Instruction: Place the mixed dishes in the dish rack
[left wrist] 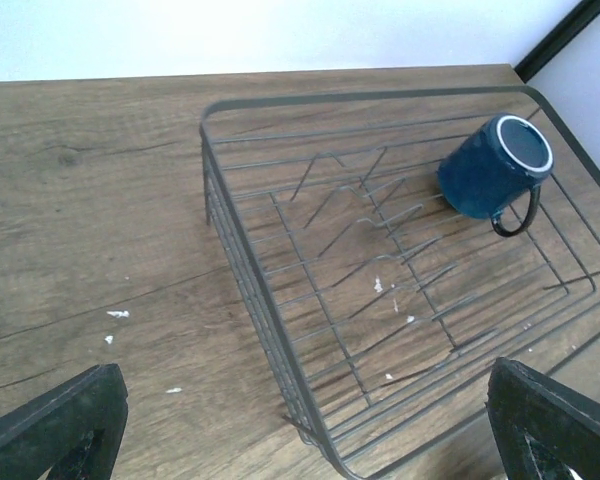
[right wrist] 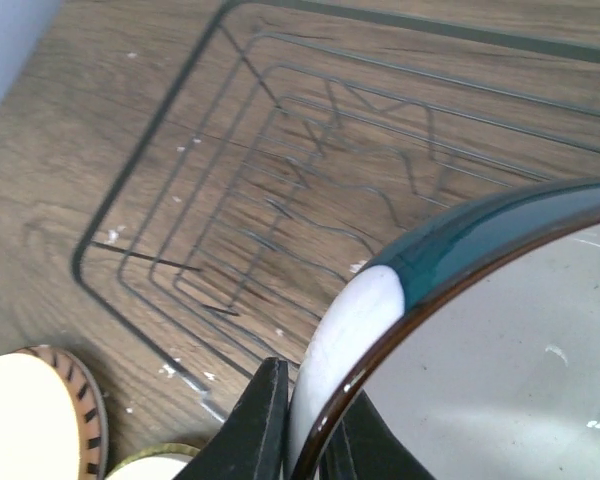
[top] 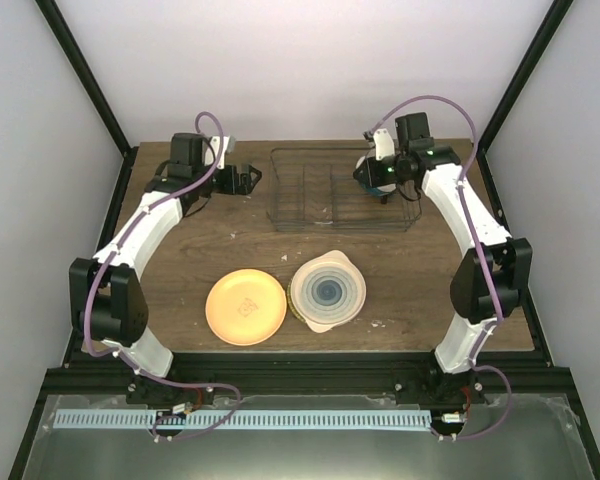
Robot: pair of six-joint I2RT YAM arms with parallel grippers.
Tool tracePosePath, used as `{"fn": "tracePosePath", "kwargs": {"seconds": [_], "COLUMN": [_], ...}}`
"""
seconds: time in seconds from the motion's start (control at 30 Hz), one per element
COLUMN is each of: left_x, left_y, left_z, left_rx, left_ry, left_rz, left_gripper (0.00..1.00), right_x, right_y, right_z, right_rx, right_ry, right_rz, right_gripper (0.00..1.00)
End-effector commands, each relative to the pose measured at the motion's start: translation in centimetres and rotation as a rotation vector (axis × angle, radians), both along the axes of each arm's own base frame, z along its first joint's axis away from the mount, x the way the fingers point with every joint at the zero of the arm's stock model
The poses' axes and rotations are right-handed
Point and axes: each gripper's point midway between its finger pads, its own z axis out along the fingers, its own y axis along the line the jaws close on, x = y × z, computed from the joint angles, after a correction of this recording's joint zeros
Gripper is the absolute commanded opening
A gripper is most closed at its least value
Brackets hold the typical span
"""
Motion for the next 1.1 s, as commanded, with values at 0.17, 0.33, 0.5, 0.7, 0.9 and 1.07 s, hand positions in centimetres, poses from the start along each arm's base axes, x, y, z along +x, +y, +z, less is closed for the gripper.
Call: {"fn": "tracePosePath", "kwargs": {"seconds": [0.17, 0.33, 0.5, 0.7, 0.9, 1.07], "left_x": [-0.9, -1.0, -1.0, 0.2, 1.4, 1.4], "left_y": [-1.7, -1.4, -0.2, 3.9, 7.0, 7.3], "left_z": [0.0, 0.0, 0.4, 1.4, 1.8, 1.8], "left_rx": [-0.013, 0.001, 0.036, 0.021, 0.094, 0.098], "left_ry": [0.010, 0.008, -0.001, 0.026, 0.037, 0.048], "left_rz": [-0.062, -0.051, -0.006, 0.122, 0.200, 0.213], "left_gripper": [1.00, 1.00, 1.00, 1.00, 1.00, 1.00], "right_x": [-1.4, -2.7, -4.5, -7.7, -10.7, -13.9], "right_y": [6.2, 9.2, 12.3, 15.3, 17.4, 17.8], "right_z": [4.0, 4.2, 3.0, 3.3, 3.5, 1.4], "right_rx": [0.180, 0.205, 0.140, 0.078, 0.025, -0.057], "right_ry": [-0.124, -0.126, -0.105, -0.142, -0.149, -0.083], "right_rz": [0.230, 0.322, 0.413, 0.524, 0.582, 0.606], "right_gripper": [0.01, 0.01, 0.01, 0.01, 0.01, 0.01]}}
